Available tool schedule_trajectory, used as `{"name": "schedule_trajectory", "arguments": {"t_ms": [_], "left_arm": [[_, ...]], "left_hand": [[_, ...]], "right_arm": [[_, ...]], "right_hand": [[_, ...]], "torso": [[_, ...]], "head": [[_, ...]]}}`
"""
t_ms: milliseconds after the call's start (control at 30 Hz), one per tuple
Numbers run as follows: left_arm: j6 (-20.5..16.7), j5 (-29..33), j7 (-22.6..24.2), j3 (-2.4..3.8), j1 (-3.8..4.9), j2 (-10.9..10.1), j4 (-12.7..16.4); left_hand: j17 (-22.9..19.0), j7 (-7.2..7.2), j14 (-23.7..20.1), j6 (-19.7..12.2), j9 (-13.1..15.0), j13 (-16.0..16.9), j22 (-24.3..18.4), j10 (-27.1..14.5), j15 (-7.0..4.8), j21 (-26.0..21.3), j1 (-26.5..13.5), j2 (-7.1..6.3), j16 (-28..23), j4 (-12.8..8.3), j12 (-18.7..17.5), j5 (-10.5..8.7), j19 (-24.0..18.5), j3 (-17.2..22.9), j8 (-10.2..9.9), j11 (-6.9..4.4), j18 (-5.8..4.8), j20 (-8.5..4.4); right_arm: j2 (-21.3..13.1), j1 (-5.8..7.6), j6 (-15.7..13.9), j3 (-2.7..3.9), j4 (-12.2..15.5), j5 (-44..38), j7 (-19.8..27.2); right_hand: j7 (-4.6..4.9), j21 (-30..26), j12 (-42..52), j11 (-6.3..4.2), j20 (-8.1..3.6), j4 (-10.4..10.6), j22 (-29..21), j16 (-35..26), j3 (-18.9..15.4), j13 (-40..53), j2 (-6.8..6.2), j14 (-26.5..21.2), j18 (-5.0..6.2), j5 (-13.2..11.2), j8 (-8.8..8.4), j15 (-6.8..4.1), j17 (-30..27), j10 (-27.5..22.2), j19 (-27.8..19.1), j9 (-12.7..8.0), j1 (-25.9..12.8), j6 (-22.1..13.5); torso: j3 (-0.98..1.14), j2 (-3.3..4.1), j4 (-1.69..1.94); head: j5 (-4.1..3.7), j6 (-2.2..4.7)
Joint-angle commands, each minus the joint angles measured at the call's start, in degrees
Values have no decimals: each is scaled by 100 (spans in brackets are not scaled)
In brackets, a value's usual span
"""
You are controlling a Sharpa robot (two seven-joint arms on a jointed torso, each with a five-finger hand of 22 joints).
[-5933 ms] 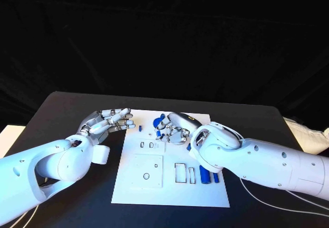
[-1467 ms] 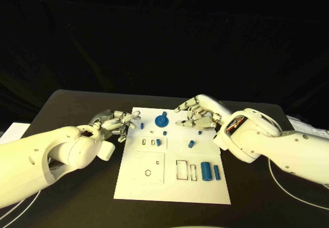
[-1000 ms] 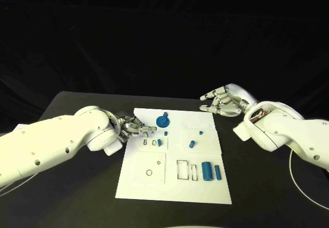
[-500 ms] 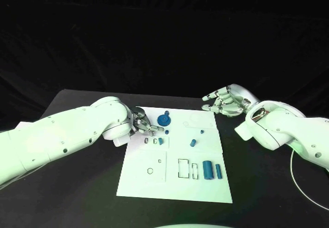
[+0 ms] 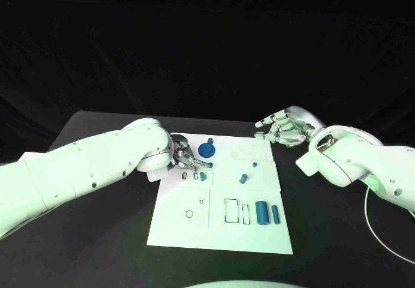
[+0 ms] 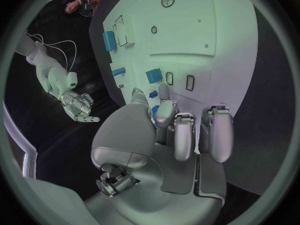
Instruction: Assemble the parts on the task board
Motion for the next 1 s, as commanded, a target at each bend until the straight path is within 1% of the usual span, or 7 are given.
{"name": "schedule_trajectory", "arguments": {"t_ms": [33, 133, 200, 267, 400, 700, 1000], "left_arm": [[326, -15, -46, 6, 9, 60, -49], [382, -5, -49, 6, 9, 100, -102], [407, -2, -50, 6, 8, 118, -123], [430, 0, -52, 6, 8, 134, -138], [476, 2, -55, 6, 8, 163, -155], [526, -20, -67, 6, 7, 239, -199], [649, -68, -85, -6, 5, 310, -271]], "left_hand": [[1507, -4, 604, -60, 65, 11, 625, 16, -37, 25, 112, -11, 17, -26, 34, 95, 196, 29, 56, 11, -78, -25], [1507, -6, 604, -93, 135, 25, 637, 17, -37, 29, 177, -14, 17, -8, 42, 141, 200, 144, 102, 9, -80, -23], [1507, -8, 604, -115, 179, 32, 643, 18, -38, 30, 189, -51, 17, 11, 45, 148, 201, 250, 129, 8, -81, -23], [1507, -10, 604, -136, 230, 44, 650, 22, -40, 32, 176, -106, 17, 24, 52, 149, 203, 390, 157, 6, -82, -23], [1507, -14, 604, -152, 289, 57, 662, 29, -42, 35, 128, -175, 17, 28, 59, 147, 206, 556, 187, 1, -83, -25], [1507, -35, 604, -139, 382, 139, 709, 94, -55, 55, 14, -285, 17, 31, 124, 145, 226, 810, 239, -16, -92, -34], [1507, -60, 604, -112, 440, 206, 765, 156, -73, 82, -46, -329, 17, 29, 182, 146, 253, 954, 276, -38, -104, -49]], "right_arm": [[10, -5, 116, -1, -12, -9, -56], [14, -9, 117, -2, -16, -11, -55], [19, -12, 118, -3, -17, -12, -54], [23, -14, 119, -3, -18, -13, -52], [27, -17, 122, -4, -18, -13, -52], [43, -20, 130, -4, -16, -14, -47], [59, -25, 141, -5, -20, -14, -40]], "right_hand": [[-5, -24, -36, -2, 13, 4, 166, -36, -34, -11, 51, 197, 117, 36, -25, 27, -10, -50, -35, -1, -15, -23], [-7, -36, -49, -5, 11, 9, 155, -56, -54, -38, 54, 201, 118, 157, -24, 24, -21, -56, -36, 1, -14, -20], [-7, -40, -56, -6, 10, 10, 152, -63, -59, -50, 54, 202, 119, 208, -25, 23, -25, -61, -37, 1, -10, -20], [-7, -44, -62, -6, 10, 12, 146, -65, -62, -57, 54, 203, 120, 226, -25, 23, -25, -63, -39, 1, -9, -20], [-7, -48, -73, -6, 10, 13, 139, -71, -66, -67, 53, 202, 122, 235, -25, 22, -32, -68, -44, 1, -11, -20], [-7, -53, -90, -5, 9, 19, 133, -81, -74, -84, 50, 202, 123, 254, -24, 23, -40, -75, -47, 2, -19, -17], [-7, -55, -94, -5, 9, 21, 130, -86, -77, -88, 48, 201, 124, 259, -23, 23, -45, -77, -48, 2, -22, -16]], "torso": [[0, -5, 3], [2, -4, 1], [5, 0, 0], [2, 0, -3], [-1, -6, 6], [0, -6, 11], [0, -7, 5]], "head": [[-15, -13], [-15, -20], [-19, -21], [-23, -23], [-35, -48], [-44, -59], [-49, -76]]}}
